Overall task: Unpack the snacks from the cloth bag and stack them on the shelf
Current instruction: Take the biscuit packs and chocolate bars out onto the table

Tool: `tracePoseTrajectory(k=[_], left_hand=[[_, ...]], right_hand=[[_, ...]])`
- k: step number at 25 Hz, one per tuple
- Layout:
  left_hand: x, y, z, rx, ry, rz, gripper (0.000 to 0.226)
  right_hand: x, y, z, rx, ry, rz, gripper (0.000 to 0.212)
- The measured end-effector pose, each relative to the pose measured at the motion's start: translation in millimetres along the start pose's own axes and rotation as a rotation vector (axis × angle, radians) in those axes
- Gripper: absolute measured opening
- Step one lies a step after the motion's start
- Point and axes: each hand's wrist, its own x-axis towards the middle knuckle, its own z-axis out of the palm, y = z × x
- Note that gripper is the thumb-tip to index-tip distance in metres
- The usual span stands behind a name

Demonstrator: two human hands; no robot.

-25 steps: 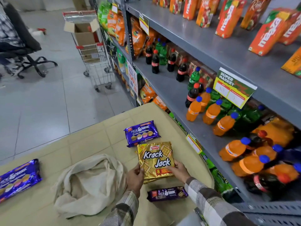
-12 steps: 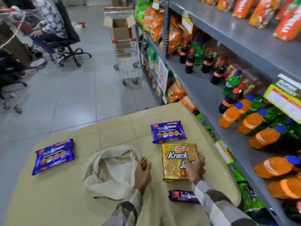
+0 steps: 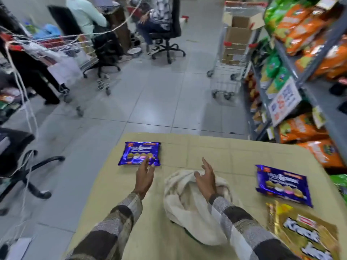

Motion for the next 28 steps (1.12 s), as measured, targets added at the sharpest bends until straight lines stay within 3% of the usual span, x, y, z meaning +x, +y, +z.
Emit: tracePoseTrajectory(k=[6, 8, 11, 14, 16, 21, 28], left_hand=[[95, -62, -75, -0.005, 0.118, -0.04, 0.038], [121, -78, -85, -0.035, 0.143, -0.096, 0.054], [151, -94, -93, -0.078, 0.104, -0.218, 0.079], [163, -103, -90, -0.194, -0.001, -0.267, 0.063], [163, -107, -83, -0.185, -0.025, -0.262, 0.044], [142, -101, -62, -0.107, -0.012, -0.243, 0.048], [88, -22, 39, -0.117, -0.107, -0.058, 0.049]], right_hand=[[57, -19, 145, 0.002, -0.216, 0.071, 0.071], [73, -17, 179, 0.012, -0.252, 0.115, 0.071], [92, -19, 206, 0.025, -0.304, 0.112, 0.064], [95, -23, 217, 0.064, -0.346, 0.119, 0.075], [93, -24, 220, 0.102, -0.32, 0.125, 0.078], [90, -25, 192, 0.176, -0.299, 0.135, 0.075], [81, -14, 59, 0.224, -0.144, 0.07, 0.068]])
